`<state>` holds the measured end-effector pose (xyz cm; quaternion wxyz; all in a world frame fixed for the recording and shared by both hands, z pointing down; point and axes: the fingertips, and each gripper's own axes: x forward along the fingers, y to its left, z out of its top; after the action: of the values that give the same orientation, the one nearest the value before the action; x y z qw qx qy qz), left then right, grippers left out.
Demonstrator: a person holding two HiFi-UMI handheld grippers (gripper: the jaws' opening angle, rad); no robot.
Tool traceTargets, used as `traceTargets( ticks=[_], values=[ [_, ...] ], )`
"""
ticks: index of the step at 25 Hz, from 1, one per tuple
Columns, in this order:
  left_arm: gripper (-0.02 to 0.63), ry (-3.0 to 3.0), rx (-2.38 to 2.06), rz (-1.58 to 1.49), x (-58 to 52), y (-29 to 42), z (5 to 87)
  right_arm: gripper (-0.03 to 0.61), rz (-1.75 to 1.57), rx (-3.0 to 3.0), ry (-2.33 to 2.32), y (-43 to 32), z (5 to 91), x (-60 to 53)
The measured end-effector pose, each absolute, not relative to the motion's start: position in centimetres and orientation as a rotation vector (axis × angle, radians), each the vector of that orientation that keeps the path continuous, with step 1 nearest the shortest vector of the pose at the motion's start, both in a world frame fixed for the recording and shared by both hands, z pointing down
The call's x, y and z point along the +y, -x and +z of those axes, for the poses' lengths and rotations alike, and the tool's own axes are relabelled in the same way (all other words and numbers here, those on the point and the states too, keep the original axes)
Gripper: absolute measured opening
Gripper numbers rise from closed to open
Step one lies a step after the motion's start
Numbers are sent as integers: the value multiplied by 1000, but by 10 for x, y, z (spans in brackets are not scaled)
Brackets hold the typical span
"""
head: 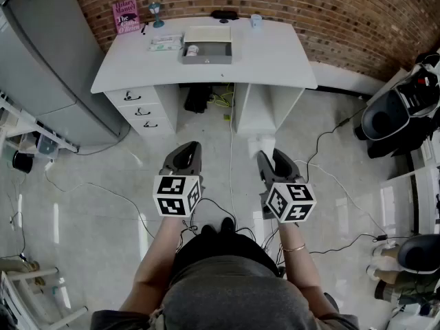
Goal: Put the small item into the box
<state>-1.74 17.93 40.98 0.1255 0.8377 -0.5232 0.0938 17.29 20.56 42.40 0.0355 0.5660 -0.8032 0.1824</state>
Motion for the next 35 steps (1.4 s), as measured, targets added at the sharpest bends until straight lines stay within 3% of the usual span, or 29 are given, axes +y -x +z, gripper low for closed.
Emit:
traceTargets(
  ticks=[35],
  values=[
    [34,-2384,-1589,279,167,22,417,152,715,-2509,-1630,-172,437,189]
  ],
)
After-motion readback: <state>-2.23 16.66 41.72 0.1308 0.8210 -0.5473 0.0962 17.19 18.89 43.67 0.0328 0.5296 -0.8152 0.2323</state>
